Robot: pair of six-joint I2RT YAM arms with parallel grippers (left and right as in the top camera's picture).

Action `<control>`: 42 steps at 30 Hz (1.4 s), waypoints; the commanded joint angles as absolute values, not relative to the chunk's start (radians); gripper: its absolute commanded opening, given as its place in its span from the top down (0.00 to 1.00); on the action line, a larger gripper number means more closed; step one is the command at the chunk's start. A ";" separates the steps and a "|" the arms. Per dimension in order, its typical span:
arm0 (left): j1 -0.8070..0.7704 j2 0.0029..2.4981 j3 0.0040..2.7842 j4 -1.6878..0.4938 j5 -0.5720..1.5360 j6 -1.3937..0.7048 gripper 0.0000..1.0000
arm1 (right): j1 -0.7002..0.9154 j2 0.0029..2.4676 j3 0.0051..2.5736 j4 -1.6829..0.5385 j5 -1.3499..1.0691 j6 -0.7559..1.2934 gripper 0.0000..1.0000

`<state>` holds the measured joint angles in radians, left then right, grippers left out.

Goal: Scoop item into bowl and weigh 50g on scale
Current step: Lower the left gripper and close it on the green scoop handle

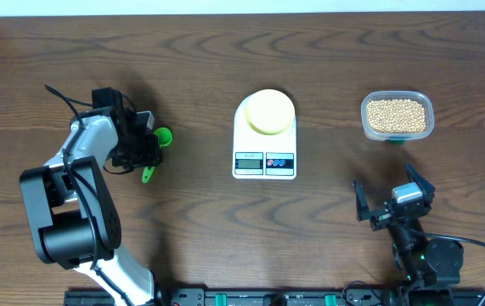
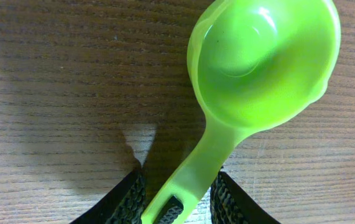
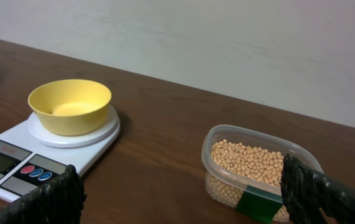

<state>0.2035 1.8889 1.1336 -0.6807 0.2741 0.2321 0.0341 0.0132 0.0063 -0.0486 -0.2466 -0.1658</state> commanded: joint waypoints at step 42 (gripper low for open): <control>0.198 1.721 1.104 -0.702 0.435 0.039 0.75 | 0.040 0.014 0.006 -0.054 -0.246 -0.170 0.01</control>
<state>0.2008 1.7657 1.1049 -0.6987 0.3855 0.0738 0.0341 0.0132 0.0063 -0.0486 -0.2466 -0.1661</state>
